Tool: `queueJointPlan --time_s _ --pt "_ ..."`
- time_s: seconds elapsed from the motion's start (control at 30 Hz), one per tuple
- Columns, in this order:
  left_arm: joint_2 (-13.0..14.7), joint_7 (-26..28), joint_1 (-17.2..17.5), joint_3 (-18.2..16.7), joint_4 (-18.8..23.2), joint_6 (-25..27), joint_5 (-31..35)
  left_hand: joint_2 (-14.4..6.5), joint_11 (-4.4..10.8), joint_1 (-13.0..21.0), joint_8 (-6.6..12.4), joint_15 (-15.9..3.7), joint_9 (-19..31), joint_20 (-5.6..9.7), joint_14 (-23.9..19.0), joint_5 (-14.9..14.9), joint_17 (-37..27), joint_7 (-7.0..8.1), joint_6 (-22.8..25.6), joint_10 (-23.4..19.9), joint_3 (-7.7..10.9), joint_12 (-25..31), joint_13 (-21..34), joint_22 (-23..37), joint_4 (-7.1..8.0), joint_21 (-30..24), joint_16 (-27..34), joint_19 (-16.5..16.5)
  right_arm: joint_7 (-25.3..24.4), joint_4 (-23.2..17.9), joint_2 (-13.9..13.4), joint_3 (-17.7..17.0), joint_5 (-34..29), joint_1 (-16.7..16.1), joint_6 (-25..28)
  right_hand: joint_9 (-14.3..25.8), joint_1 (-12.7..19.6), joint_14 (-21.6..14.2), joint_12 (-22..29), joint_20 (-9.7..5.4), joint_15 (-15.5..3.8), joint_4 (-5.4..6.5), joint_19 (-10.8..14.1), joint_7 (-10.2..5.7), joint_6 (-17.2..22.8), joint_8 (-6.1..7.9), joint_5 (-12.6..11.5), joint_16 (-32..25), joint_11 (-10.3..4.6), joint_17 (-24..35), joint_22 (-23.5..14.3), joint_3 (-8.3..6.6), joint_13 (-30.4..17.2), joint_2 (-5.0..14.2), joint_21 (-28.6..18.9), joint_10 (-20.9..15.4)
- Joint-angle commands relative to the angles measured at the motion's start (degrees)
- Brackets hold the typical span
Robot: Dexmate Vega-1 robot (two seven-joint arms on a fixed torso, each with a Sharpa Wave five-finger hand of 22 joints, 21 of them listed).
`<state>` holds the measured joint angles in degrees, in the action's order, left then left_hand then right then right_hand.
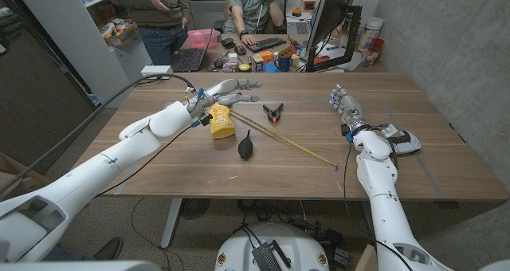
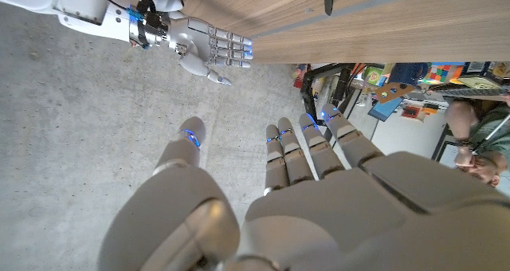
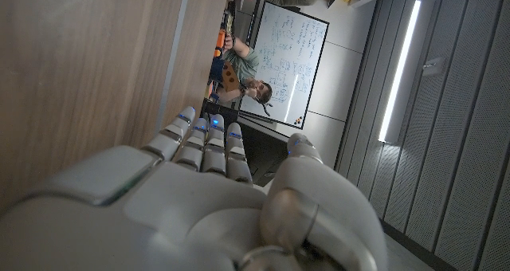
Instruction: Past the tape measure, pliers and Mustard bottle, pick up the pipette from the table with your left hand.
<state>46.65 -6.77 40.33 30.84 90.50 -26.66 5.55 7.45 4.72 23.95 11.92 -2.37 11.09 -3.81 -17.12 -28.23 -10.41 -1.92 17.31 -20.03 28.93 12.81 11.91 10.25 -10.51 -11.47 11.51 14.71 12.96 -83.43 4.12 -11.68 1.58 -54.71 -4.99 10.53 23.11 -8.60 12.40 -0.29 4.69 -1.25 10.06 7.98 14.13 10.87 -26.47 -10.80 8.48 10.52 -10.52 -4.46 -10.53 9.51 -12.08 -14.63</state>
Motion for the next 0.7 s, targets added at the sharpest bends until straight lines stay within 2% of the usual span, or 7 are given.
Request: queueJointPlan --time_s 0.03,0.47,0.7 --pt "0.21 -5.92 -3.23 1.36 -3.01 -8.1 1.94 0.0 0.59 0.9 0.44 -0.83 0.22 0.03 -0.65 -0.37 -0.15 0.57 0.28 -0.29 0.35 0.08 0.07 0.2 0.1 -0.15 0.29 0.23 -3.86 -1.53 1.54 1.61 -1.38 -1.5 -0.82 0.1 -0.03 -0.28 0.1 0.01 0.14 0.23 -0.12 0.0 0.36 0.28 0.07 -0.16 0.0 0.3 -0.3 -0.43 -0.18 -0.31 0.04 -0.41" --pt "5.13 -12.61 -3.77 0.05 -1.1 -10.54 3.73 0.95 1.11 3.39 -0.7 -0.87 0.27 -0.04 -0.89 -0.57 -0.19 0.16 -2.97 0.7 0.84 -0.34 0.17 0.21 0.04 -0.21 0.1 0.47 -8.8 -2.64 2.92 3.17 -3.14 -2.24 0.02 0.1 -0.08 -0.42 0.16 0.07 0.21 0.25 -0.22 -0.17 0.49 0.32 0.15 -0.2 -0.04 0.29 -0.3 -0.43 -0.19 -0.38 0.06 -0.67" --pt "10.03 -20.43 -5.93 -0.74 4.13 -7.53 5.84 1.83 0.71 7.38 -1.52 -0.63 0.36 -0.42 0.9 -0.76 -0.24 -0.24 -7.55 3.65 1.71 -1.22 0.32 0.16 -0.13 0.06 -0.66 -0.08 -11.25 -3.75 3.26 3.93 -4.44 -2.47 1.47 0.1 -0.11 -0.53 0.2 0.05 0.11 0.26 -0.2 -0.21 0.66 0.37 0.18 -0.22 -0.13 0.28 -0.3 -0.41 -0.19 -0.43 0.05 -0.81"
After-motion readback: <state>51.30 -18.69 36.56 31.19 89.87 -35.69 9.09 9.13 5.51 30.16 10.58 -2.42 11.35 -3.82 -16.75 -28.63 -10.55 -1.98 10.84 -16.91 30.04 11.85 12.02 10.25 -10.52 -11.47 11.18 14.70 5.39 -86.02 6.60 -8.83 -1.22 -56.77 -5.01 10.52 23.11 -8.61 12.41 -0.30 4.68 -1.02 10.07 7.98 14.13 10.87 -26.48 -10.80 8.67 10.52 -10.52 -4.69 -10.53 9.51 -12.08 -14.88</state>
